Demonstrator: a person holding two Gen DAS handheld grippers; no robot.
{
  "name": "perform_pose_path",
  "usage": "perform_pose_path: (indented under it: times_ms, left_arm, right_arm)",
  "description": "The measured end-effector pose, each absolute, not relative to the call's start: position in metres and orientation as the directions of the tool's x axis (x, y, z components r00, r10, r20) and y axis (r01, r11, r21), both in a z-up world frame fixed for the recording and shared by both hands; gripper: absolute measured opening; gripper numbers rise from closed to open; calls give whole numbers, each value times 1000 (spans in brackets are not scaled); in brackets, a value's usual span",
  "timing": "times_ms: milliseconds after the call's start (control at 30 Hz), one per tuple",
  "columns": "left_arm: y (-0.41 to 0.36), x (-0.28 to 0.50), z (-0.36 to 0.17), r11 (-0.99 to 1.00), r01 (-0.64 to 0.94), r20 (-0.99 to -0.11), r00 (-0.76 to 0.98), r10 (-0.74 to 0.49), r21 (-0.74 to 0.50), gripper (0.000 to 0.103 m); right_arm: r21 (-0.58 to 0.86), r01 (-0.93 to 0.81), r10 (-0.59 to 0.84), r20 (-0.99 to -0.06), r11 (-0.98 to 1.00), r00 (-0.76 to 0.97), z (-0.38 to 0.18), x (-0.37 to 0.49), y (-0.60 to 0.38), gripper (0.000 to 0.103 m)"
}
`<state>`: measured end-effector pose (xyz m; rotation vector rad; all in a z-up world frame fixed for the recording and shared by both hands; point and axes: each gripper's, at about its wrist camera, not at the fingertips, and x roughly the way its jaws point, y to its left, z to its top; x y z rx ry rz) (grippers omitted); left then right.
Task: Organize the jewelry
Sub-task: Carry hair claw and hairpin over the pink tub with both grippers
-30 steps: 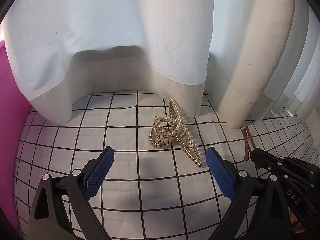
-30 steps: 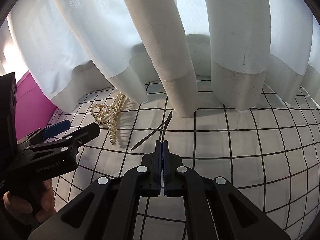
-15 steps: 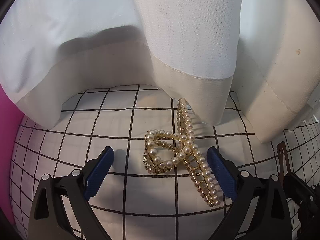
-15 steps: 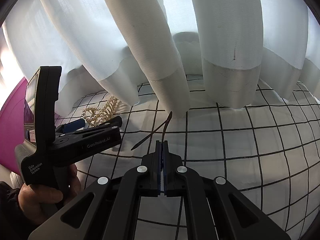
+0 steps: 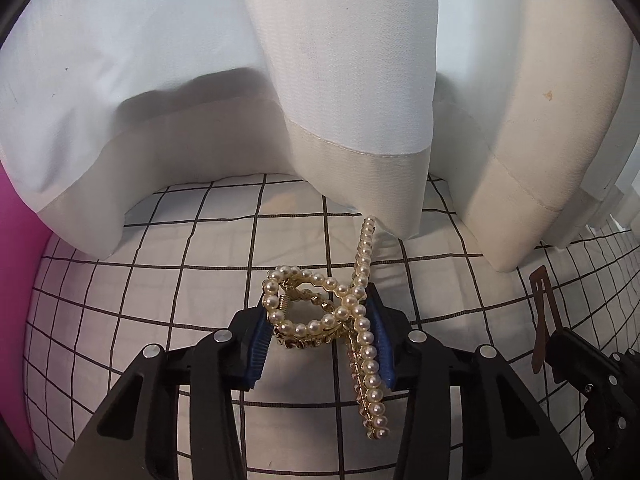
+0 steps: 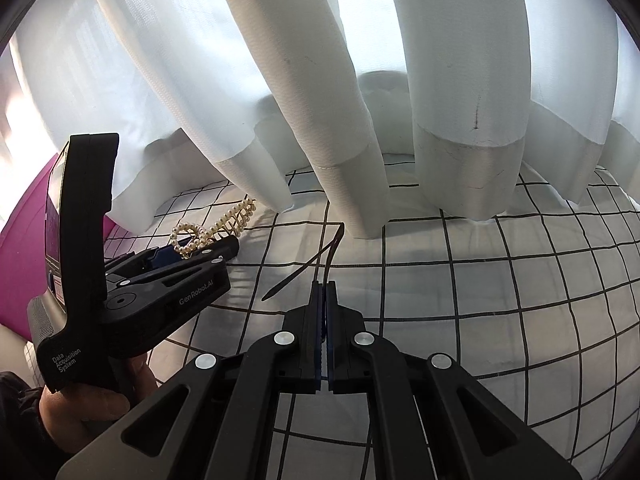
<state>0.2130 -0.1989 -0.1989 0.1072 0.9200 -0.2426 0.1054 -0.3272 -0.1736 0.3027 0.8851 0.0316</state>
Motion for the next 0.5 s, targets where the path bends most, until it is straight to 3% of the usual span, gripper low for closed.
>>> perform_pose_path:
  times_ms: [500]
  left_arm:
    - [-137,140,-149,975,224,-747,646,-158,-12,40]
  right_arm:
    - [279,18,204,-742,960,638,-139,70,-293,2]
